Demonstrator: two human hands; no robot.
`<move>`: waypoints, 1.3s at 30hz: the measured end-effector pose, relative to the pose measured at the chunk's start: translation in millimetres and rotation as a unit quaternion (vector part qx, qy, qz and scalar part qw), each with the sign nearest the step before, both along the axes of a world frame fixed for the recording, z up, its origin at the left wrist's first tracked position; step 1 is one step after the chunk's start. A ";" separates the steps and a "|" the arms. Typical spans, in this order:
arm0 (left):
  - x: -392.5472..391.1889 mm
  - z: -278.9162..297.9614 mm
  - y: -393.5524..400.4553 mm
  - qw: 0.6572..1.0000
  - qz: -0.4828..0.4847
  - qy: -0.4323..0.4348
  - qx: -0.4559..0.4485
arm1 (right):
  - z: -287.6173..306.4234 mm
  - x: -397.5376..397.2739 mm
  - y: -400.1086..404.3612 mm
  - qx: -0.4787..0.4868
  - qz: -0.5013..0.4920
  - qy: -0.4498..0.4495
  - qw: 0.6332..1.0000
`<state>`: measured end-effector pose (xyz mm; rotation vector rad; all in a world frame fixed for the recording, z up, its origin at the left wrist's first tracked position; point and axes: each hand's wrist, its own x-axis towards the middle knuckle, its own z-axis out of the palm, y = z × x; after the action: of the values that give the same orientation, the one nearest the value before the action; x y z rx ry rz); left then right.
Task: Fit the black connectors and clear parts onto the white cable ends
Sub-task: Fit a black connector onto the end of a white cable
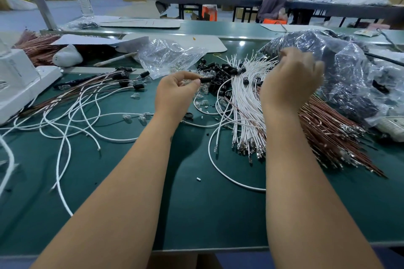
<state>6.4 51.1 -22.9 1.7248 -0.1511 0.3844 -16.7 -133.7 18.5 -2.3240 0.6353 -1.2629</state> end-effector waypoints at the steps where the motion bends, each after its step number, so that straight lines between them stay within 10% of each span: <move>1: 1.4 -0.1 2.3 1.000 0.012 0.003 -0.006 | -0.8 3.7 7.0 -0.042 0.035 -0.017 0.998; 8: 10.7 -2.8 14.1 0.995 0.090 -0.006 0.035 | -26.3 13.6 61.9 -0.105 0.283 0.034 0.953; 39: 5.0 2.3 13.2 0.998 0.036 0.025 0.039 | -26.1 12.4 55.3 0.008 0.295 0.062 0.954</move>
<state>11.5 64.3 -20.7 1.8187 -0.0684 0.3915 -4.3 -78.5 -7.5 -2.3342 -0.0311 -0.8327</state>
